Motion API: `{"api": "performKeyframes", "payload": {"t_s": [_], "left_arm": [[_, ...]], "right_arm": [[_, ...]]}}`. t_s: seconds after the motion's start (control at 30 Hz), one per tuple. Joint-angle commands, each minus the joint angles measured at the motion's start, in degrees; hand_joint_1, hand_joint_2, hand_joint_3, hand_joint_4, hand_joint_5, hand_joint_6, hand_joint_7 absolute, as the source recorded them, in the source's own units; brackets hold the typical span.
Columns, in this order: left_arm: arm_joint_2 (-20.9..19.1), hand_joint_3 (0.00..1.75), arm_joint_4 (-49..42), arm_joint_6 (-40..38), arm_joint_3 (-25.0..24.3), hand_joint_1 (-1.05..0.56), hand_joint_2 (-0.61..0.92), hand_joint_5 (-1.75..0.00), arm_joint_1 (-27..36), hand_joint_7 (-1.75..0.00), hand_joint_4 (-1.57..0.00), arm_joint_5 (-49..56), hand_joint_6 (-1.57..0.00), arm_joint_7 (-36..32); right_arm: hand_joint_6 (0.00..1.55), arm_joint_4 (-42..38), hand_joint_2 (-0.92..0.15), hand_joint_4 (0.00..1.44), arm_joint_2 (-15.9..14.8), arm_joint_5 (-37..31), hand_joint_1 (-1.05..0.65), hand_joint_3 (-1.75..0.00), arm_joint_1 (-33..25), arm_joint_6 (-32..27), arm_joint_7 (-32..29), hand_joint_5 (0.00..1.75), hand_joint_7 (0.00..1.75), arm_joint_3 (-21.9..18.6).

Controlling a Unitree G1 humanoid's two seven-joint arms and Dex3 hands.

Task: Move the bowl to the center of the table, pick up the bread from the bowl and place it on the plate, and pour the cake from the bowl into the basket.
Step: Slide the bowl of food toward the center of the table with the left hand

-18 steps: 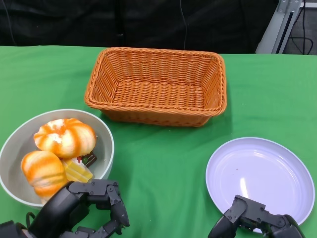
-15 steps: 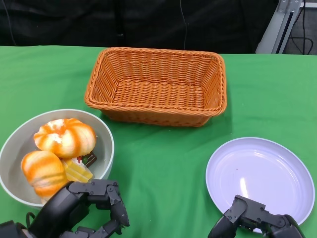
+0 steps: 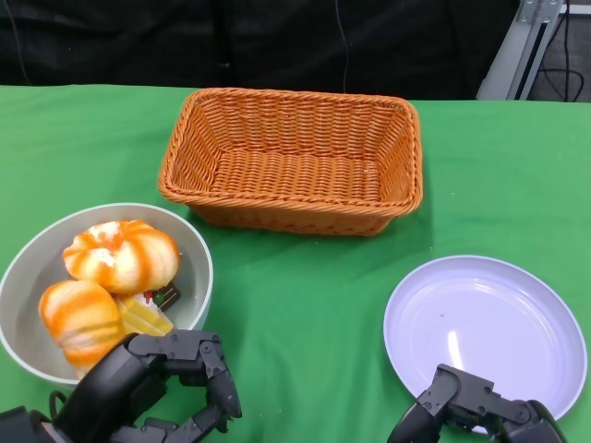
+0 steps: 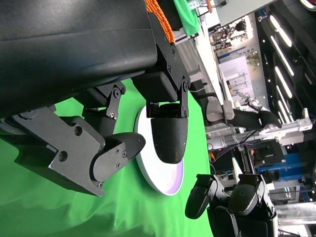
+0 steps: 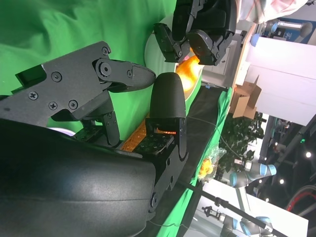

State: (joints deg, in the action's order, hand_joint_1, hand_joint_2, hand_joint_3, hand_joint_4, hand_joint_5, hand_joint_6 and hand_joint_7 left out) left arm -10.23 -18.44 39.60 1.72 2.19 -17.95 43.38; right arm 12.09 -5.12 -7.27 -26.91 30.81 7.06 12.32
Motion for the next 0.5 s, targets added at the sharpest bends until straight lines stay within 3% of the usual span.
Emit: {"api": "performKeyframes", "payload": {"t_s": [0.03,0.5], "left_arm": [[-0.7,1.03,-0.6,0.3,-0.2,-0.03,0.56,-1.5,-0.3,-1.13,-0.78,0.3,-0.85,0.3],[-0.8,1.01,2.5,-0.6,-0.1,-0.06,0.57,-1.49,0.6,-1.12,-0.79,-1.6,-0.85,0.8]], "right_arm": [[0.69,0.2,-0.69,0.77,-0.3,0.5,-0.25,-0.63,0.0,0.2,-0.3,1.54,1.33,-0.1],[0.69,0.0,-0.68,0.76,-0.2,-0.1,-0.26,-0.65,0.2,0.6,-0.6,1.54,1.33,0.0]]}}
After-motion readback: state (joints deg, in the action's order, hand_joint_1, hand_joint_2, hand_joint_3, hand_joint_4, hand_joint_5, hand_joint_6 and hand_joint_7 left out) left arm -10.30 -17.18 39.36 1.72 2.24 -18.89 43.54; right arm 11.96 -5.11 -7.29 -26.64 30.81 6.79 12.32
